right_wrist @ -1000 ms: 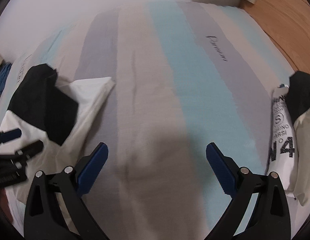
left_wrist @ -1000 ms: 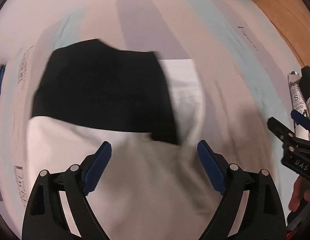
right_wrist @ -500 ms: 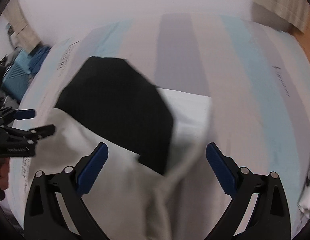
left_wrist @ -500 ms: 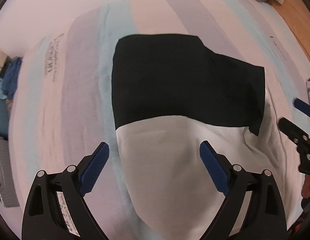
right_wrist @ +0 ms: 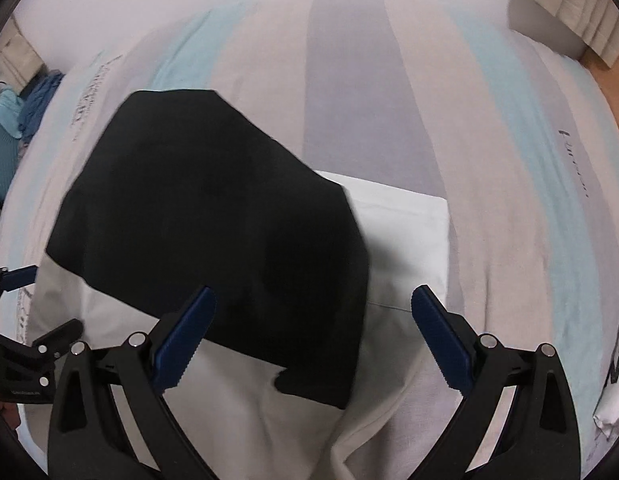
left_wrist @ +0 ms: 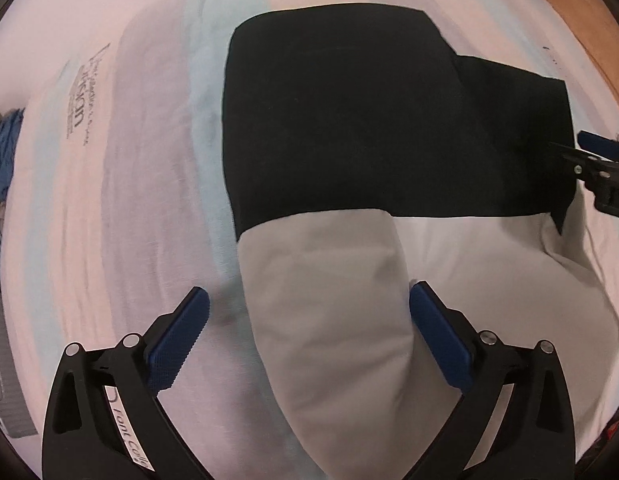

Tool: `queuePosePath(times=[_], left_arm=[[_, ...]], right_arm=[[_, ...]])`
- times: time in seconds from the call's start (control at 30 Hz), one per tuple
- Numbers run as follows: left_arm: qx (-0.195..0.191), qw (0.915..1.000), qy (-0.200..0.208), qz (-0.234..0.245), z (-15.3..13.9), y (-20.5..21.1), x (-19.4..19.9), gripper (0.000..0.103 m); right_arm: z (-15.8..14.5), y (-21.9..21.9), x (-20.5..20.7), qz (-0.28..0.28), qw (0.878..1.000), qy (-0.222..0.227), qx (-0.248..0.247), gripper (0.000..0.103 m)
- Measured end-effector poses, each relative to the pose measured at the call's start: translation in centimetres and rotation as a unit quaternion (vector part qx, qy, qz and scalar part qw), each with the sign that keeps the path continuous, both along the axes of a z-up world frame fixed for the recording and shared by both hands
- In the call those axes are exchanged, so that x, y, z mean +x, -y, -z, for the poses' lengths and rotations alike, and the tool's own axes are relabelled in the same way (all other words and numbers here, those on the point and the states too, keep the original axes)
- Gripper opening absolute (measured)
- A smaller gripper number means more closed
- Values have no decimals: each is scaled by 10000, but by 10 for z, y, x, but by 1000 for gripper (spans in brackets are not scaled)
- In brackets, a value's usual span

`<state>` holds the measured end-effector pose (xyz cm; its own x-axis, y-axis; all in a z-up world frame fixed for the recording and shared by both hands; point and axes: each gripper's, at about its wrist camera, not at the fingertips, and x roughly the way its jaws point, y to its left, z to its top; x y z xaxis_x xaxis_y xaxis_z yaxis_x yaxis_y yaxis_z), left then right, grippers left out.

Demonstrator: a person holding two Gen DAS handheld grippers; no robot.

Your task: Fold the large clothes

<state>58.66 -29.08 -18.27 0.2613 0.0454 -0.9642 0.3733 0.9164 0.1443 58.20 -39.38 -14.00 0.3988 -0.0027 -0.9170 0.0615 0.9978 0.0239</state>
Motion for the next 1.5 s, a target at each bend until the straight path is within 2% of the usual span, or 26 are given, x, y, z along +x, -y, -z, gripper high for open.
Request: queuePosePath(times=[0.13,0.37,0.53,0.7,0.83,0.93,1.13,1.5], left_arm=[[160,9998,113,36,-2,-12,-4,98],[192,9998,34,-66,2,-36,-3,98],[-52,9998,-204,-49,-4,-38,3,98],[-305,9989,-335,98,-20,-30,18,97],[-586,9970,-507,33,-26,-33,38,97],[-800,9938,-767,63,-21,-30,50,97],[-800,9908,-1079,182,0,-24,58,98],[-991,9893,-1066,83,11,-33,52,98]], right_arm=[[1,-6,2,-52,10000,-15,-52,94],[8,-13,13,-1,9998,-66,-173,94],[17,-7,19,180,9994,-227,-184,94],[1,12,5,224,9997,-95,-66,94],[5,35,-8,273,9991,-330,28,94],[12,42,-14,324,9982,-479,130,94],[30,43,-21,391,9948,-744,580,94],[48,26,-16,394,9917,-834,893,94]])
